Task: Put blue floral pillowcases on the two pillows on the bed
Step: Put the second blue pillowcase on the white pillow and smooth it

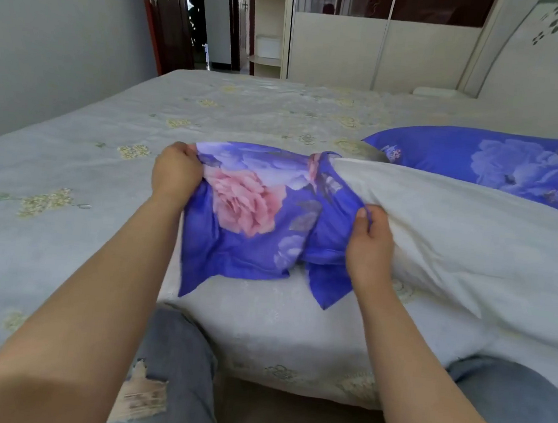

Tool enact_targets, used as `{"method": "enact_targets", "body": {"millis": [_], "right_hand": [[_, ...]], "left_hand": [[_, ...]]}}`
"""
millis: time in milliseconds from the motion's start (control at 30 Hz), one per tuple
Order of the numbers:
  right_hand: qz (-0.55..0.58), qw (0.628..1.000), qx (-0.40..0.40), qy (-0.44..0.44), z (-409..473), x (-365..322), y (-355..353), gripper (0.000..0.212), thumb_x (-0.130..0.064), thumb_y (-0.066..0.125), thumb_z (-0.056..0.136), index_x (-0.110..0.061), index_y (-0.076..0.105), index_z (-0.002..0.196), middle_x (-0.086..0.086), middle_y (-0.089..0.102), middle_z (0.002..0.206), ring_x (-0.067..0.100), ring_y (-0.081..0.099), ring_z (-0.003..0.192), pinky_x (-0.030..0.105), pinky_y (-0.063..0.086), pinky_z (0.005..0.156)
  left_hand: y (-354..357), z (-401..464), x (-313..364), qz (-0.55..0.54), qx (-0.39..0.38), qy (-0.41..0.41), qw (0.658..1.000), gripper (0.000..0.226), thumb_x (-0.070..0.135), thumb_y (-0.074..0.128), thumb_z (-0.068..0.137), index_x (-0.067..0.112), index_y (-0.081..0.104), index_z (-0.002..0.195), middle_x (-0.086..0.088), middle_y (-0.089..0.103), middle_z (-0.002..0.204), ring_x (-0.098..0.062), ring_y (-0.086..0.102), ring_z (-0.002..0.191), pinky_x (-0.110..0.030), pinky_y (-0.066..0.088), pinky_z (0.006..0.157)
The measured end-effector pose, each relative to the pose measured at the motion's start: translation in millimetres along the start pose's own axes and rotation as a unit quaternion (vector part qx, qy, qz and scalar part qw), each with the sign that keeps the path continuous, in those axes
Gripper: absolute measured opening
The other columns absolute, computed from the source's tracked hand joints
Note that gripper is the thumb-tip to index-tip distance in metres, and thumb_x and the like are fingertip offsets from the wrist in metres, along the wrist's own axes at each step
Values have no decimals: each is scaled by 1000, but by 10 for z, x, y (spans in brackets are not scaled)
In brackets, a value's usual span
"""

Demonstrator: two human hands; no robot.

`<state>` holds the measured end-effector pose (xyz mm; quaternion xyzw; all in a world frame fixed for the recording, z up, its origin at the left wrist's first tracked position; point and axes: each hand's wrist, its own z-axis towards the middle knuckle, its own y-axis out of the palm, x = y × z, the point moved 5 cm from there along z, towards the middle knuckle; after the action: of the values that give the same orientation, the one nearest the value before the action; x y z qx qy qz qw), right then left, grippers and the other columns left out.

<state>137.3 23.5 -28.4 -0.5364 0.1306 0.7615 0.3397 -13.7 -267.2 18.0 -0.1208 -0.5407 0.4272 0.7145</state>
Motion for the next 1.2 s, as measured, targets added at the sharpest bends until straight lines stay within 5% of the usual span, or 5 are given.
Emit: {"method": "enact_targets", "body": {"millis": [267,667,833,967,1200], "right_hand": [[-202,979,-13,-2,10,-240,-317,48,-58,38,92,-14,51,78,-2,55,73,22,49,73,32,37,66],[-193,939,-76,-275,17,-594,-44,21,-20,46,95,-20,42,74,-3,44,69,20,42,69,31,30,63],[-199,925,-161,-281,-123,-507,90,18,-22,38,94,-18,50,81,-12,45,62,12,37,68,32,35,85],[-263,885,-301,-238,-145,-406,131,52,-6,43,85,-25,50,133,-2,48,141,21,57,94,32,42,90],[-357,888,-161,-241,68,-406,-42,32,-30,61,86,-18,61,115,4,61,115,25,52,111,32,32,100]], "left_hand": [[-74,181,-41,35,-30,-24,999,32,23,41,95,1,60,109,-25,58,118,-40,56,108,-41,43,89],[62,-1029,1038,-36,-138,423,895,42,54,61,76,19,67,99,2,64,98,-22,59,94,-34,46,85],[334,-1265,959,89,-240,382,888,60,77,35,74,26,63,90,5,67,82,-16,61,81,-34,50,73],[428,-1284,898,161,-297,363,868,34,52,53,88,23,52,72,1,59,71,-20,54,75,-31,41,66],[227,-1385,829,-3,-108,441,891,36,34,41,88,9,66,79,-8,64,77,-31,60,73,-37,50,62]]}}
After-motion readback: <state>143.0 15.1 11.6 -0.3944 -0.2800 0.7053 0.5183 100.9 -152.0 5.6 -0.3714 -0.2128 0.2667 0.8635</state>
